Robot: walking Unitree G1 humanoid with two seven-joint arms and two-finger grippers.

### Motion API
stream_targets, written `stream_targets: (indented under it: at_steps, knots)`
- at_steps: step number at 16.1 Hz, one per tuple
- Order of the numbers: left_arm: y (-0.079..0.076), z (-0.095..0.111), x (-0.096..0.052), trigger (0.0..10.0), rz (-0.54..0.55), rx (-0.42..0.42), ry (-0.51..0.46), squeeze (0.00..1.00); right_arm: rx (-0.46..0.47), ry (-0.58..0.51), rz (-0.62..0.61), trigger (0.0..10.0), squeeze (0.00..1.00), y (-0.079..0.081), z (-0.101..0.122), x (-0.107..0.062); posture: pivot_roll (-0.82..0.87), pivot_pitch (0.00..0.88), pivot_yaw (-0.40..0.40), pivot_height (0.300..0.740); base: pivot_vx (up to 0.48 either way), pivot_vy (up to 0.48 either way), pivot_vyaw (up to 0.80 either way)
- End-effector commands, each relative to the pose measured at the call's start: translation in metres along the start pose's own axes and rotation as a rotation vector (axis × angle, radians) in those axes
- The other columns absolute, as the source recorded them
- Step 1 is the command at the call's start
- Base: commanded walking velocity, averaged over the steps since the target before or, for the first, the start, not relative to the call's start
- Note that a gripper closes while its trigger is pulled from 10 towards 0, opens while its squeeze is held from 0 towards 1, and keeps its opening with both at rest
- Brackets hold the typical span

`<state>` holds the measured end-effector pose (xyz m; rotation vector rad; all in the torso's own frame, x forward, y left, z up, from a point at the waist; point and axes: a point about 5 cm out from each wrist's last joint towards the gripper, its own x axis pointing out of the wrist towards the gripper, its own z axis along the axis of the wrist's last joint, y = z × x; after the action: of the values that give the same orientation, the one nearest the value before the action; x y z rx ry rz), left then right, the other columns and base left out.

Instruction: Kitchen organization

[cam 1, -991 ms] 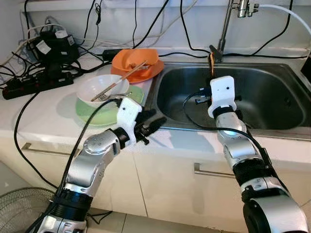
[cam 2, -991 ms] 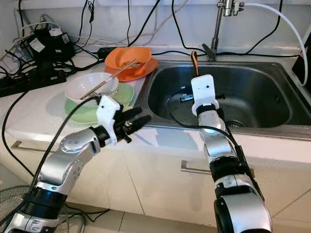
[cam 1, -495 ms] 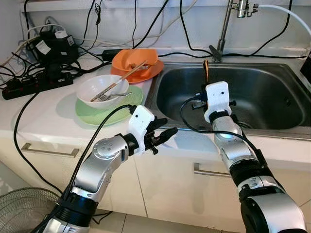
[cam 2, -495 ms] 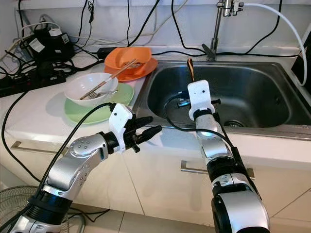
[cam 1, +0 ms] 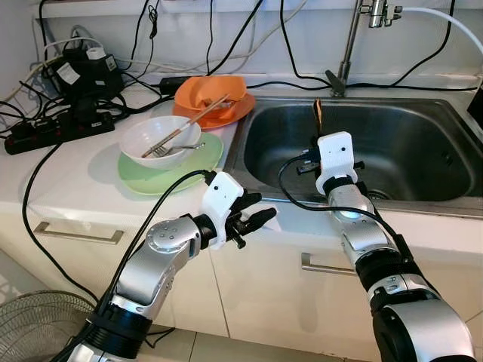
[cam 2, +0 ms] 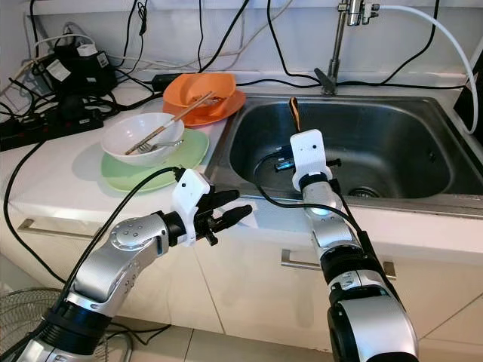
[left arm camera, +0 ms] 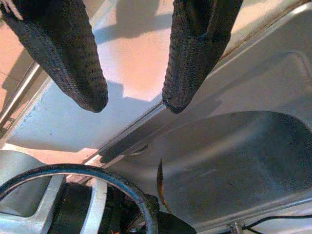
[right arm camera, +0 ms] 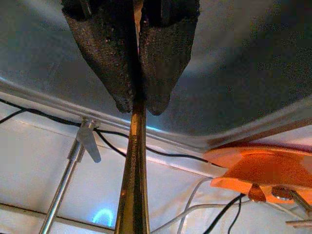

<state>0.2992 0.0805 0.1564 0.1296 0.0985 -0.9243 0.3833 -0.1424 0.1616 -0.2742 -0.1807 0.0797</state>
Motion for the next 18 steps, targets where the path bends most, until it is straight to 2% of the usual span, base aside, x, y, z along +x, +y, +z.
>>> stream_targets:
  at_steps: [1,2,3,4,5,6,10,11,12,13,14,16,17,18]
  knots:
    - [-0.0012,0.0022,-0.0016,10.0,-0.011,0.020,0.009,0.00,0.005,-0.027,0.015,10.0,0.00,0.0034,0.0082,0.0047,0.07,0.000,0.097,0.740,0.000,0.000,0.00]
    - [-0.0015,0.0022,-0.0015,10.0,-0.011,0.022,0.010,0.00,0.003,-0.024,0.016,10.0,0.00,0.0032,0.0072,0.0042,0.07,0.000,0.096,0.740,0.000,0.000,0.00]
    - [-0.0018,0.0022,-0.0014,10.0,-0.011,0.021,0.010,0.00,0.003,-0.023,0.020,10.0,0.25,0.0035,0.0061,0.0036,0.07,0.000,0.094,0.740,0.000,0.000,0.00]
    - [-0.0023,0.0021,-0.0015,10.0,-0.012,0.021,0.010,0.00,0.004,-0.022,0.022,10.0,0.27,0.0040,0.0054,0.0030,0.07,0.000,0.095,0.740,0.000,0.000,0.00]
    - [-0.0028,0.0017,-0.0017,10.0,-0.012,0.020,0.011,0.00,0.004,-0.019,0.023,10.0,0.37,0.0049,0.0041,0.0023,0.07,0.000,0.095,0.740,0.000,0.000,0.00]
    - [-0.0030,0.0016,-0.0018,10.0,-0.012,0.019,0.012,0.00,0.005,-0.017,0.024,10.0,0.42,0.0054,0.0035,0.0020,0.07,0.000,0.094,0.740,0.000,0.000,0.00]
    - [-0.0025,0.0015,-0.0025,10.0,-0.005,0.017,0.014,0.00,0.011,-0.016,0.033,10.0,0.37,0.0081,0.0034,0.0020,0.07,0.000,0.088,0.740,0.000,0.000,0.00]
    - [-0.0024,0.0012,-0.0025,10.0,-0.003,0.016,0.014,0.00,0.011,-0.016,0.035,10.0,1.00,0.0081,0.0034,0.0019,0.07,0.000,0.088,0.740,0.000,0.000,0.00]
    - [-0.0021,0.0008,-0.0026,10.0,0.001,0.014,0.015,0.00,0.002,-0.014,0.036,10.0,1.00,0.0083,0.0029,0.0017,0.07,0.000,0.086,0.740,0.000,0.000,0.00]
    - [-0.0020,0.0006,-0.0027,10.0,0.003,0.013,0.015,0.00,-0.001,-0.012,0.038,10.0,0.90,0.0086,0.0024,0.0016,0.07,0.000,0.086,0.740,0.000,0.000,0.00]
    - [-0.0020,-0.0001,-0.0027,10.0,0.004,0.013,0.015,0.00,-0.009,-0.008,0.043,10.0,0.00,0.0097,0.0013,0.0010,0.07,0.000,0.086,0.740,0.000,0.000,0.00]
    - [-0.0021,-0.0003,-0.0021,10.0,0.007,0.012,0.016,0.00,-0.009,-0.004,0.044,10.0,0.00,0.0099,0.0007,0.0008,0.07,0.000,0.083,0.740,0.000,0.000,0.00]
    - [-0.0020,-0.0009,-0.0017,10.0,0.010,0.012,0.018,0.00,-0.006,-0.006,0.042,10.0,1.00,0.0098,0.0008,0.0007,0.07,0.001,0.082,0.740,0.000,0.000,0.00]
    - [-0.0017,-0.0011,-0.0018,10.0,0.011,0.011,0.018,0.00,-0.009,-0.004,0.041,10.0,1.00,0.0095,0.0008,0.0008,0.07,0.003,0.081,0.740,0.000,0.000,0.00]
